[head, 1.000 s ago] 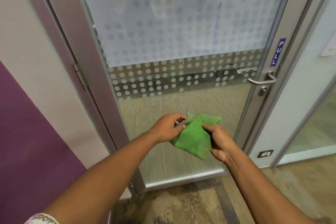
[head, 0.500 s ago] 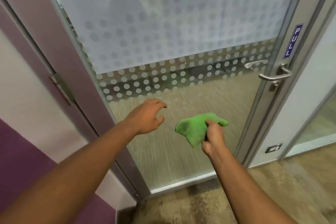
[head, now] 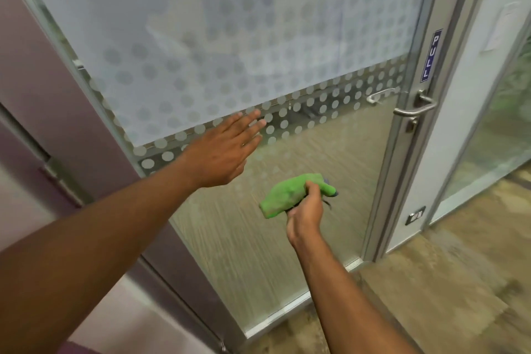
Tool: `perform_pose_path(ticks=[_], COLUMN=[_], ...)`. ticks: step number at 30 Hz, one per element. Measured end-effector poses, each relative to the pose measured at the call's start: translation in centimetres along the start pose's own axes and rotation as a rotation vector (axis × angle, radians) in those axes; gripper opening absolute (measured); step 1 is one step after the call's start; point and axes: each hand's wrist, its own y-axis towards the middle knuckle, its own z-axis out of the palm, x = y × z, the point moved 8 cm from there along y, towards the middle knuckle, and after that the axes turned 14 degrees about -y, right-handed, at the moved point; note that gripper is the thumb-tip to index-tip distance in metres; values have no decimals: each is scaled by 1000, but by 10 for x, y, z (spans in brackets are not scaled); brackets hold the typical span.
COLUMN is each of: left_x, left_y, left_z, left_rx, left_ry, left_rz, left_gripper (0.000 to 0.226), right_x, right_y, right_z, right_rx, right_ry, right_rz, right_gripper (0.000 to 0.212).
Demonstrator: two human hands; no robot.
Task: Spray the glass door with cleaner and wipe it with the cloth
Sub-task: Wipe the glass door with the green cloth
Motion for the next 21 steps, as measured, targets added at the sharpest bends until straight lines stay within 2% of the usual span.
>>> perform_pose_path(ticks=[4, 6, 8, 10, 13, 16, 19, 21], left_x=[12, 20, 29, 34, 34, 31, 31, 31], left_y=[1, 5, 8, 7, 8, 11, 10, 10], left_z=[5, 4, 3, 6, 11, 12, 12, 11], left_rx=[-58, -82, -110, -143, -160, -181, -206, -215], left_ry=[144, 200, 239, 272, 322, 335, 336, 342], left_rz=[-2, -26, -27, -6, 22, 36, 45, 48], left_gripper=[69, 71, 72, 74, 76, 78, 78, 78], right_x=[-8, -4, 5, 11, 11, 11, 24, 31], right_y=[2, 6, 11, 13, 17, 34, 45, 49], right_z=[29, 41, 50, 61, 76, 80, 88, 89], right_rx=[106, 136, 119, 68, -97, -231, -181, -155], right_ry=[35, -103, -396, -750, -1142, -1257, -1222, -1109], right_rz=[-136, -255, -454, -735, -1039, -1061, -1117, -1080], right_gripper=[25, 29, 37, 45, 40, 44, 58, 65])
